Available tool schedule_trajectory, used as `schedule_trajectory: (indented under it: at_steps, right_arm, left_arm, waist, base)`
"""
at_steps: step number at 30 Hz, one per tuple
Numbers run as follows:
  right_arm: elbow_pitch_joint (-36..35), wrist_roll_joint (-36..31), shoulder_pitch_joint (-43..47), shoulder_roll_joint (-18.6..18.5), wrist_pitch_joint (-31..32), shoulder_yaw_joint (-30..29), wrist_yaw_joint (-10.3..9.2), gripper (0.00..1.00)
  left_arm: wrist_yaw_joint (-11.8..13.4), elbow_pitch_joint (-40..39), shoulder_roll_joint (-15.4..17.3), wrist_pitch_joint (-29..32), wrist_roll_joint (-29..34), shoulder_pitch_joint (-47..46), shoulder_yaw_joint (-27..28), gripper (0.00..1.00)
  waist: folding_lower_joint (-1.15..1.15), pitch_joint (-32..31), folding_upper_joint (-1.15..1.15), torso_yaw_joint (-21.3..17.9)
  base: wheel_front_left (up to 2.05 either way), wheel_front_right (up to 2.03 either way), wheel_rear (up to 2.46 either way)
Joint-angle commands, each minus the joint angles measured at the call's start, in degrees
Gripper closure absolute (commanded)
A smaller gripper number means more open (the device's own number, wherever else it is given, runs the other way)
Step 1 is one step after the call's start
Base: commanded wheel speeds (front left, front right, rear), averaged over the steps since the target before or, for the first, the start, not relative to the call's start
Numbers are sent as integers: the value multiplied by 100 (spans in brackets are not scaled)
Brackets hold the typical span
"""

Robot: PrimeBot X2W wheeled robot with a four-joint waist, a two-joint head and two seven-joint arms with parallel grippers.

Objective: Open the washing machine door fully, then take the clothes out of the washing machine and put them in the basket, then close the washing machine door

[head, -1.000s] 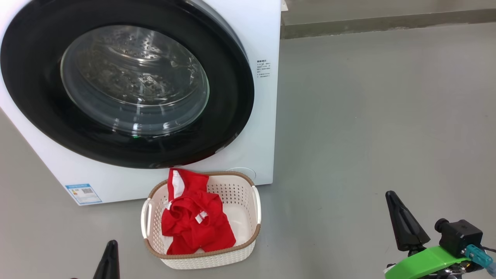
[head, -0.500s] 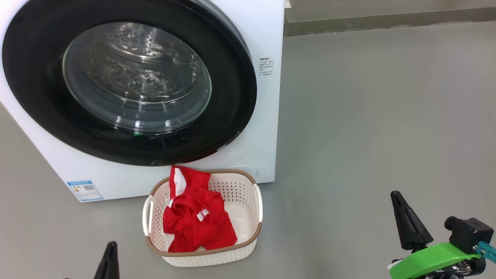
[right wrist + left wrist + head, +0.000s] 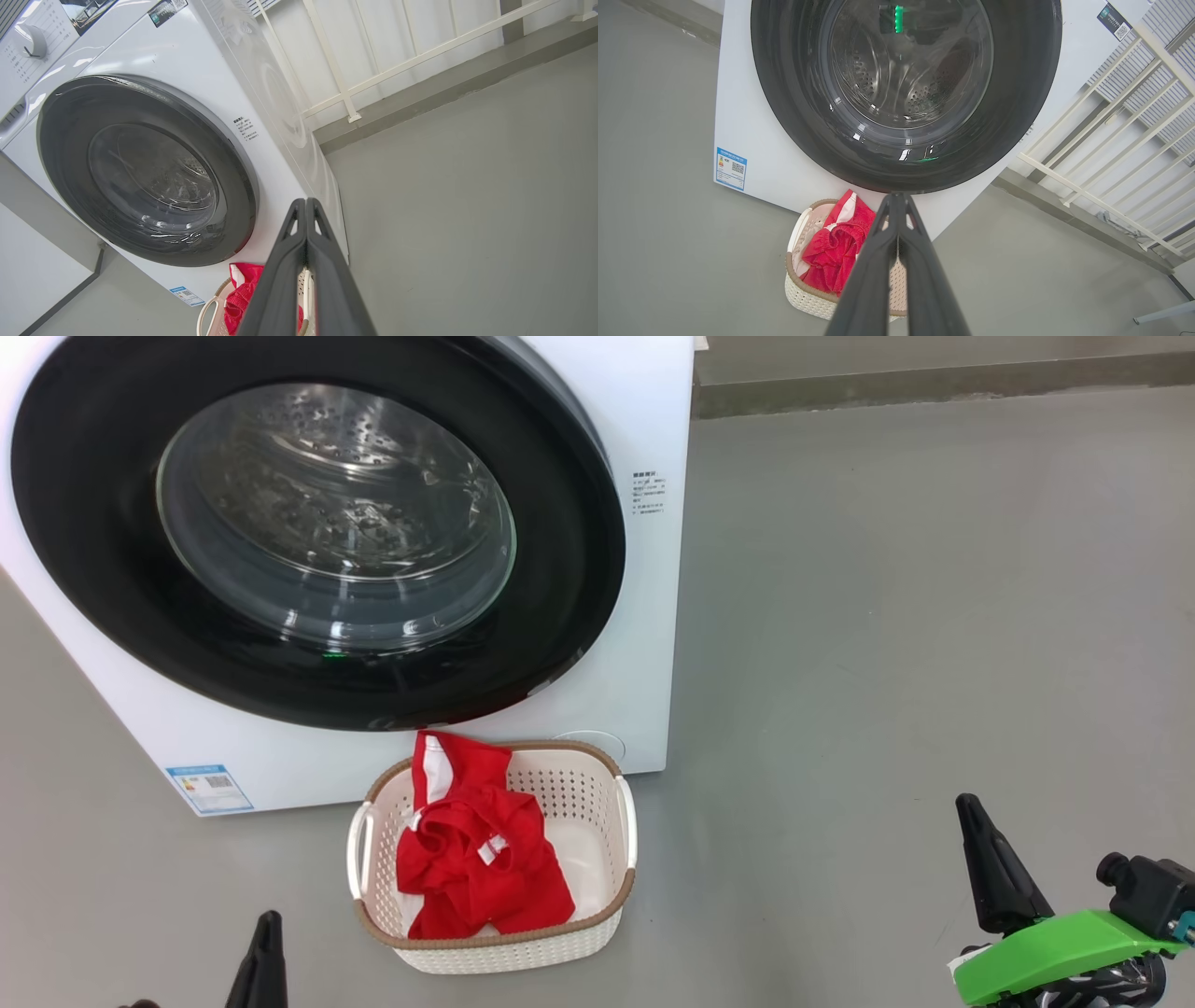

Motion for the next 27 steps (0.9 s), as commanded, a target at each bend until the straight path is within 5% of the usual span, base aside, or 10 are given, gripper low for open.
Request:
schedule_trajectory:
  at_steps: [1,27]
  right_arm:
    - [-125,160,-265,-30,39,-18,-2,100]
    - [-71,1732,-373,31,478,-182,-3,100]
  left_arm:
    - [-38,-113,84,32,-176,-268,61,100]
    - [-69,-15,116,461,-1891,-492,59,100]
  waist:
    - [-1,4,0,5]
    - [-1,63,0,91]
  base:
    - [0,0,0]
    - [0,0,0]
